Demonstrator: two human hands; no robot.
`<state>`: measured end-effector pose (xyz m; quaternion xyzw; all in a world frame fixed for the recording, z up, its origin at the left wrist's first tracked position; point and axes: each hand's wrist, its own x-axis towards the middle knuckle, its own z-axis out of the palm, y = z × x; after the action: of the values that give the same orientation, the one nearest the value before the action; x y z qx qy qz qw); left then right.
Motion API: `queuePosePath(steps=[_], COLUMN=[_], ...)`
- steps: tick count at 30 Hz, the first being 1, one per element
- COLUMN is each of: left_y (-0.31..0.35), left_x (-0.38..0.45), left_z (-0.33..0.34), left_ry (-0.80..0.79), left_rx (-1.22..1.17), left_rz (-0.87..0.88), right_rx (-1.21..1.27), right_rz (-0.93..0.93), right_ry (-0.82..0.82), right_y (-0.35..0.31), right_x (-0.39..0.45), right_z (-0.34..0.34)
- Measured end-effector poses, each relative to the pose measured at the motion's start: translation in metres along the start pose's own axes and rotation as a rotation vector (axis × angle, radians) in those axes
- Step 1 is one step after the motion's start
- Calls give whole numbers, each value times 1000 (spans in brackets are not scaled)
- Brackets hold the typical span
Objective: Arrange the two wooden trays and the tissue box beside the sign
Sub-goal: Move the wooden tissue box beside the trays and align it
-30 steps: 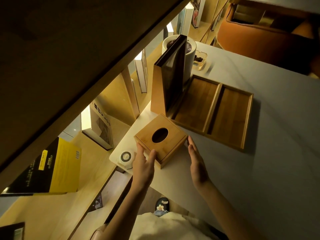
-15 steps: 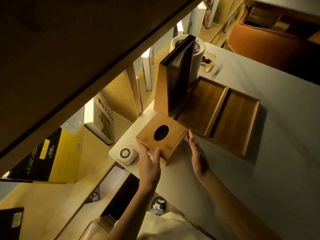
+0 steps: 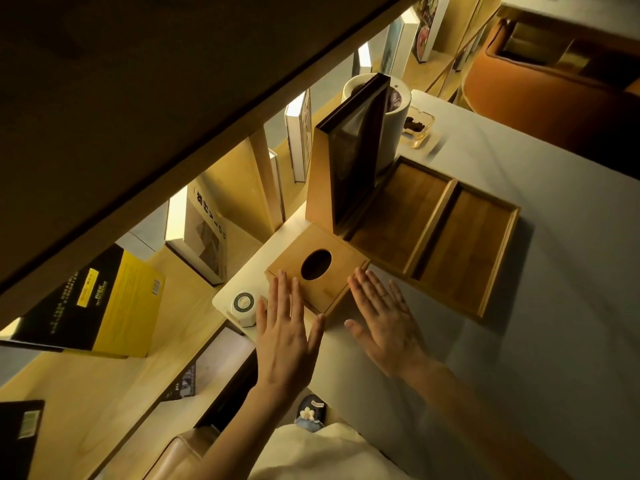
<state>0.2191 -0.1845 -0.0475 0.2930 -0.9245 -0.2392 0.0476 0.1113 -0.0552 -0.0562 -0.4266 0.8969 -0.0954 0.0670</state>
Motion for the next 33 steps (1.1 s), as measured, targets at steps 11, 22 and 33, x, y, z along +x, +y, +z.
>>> queuePosePath(steps=[11, 22, 33], left_y=[-4, -13, -23], left_x=[9, 36, 63], left_z=[1, -3, -7], left_ry=[-62, -45, -11], left_rx=[1, -15, 8], left_rz=[-39, -28, -23], right_rx=[-27, 51, 98], right_rz=[41, 17, -25], right_ry=[-11, 23, 25], right_y=[-4, -8, -10], right_x=[13, 41, 71], right_z=[5, 8, 6])
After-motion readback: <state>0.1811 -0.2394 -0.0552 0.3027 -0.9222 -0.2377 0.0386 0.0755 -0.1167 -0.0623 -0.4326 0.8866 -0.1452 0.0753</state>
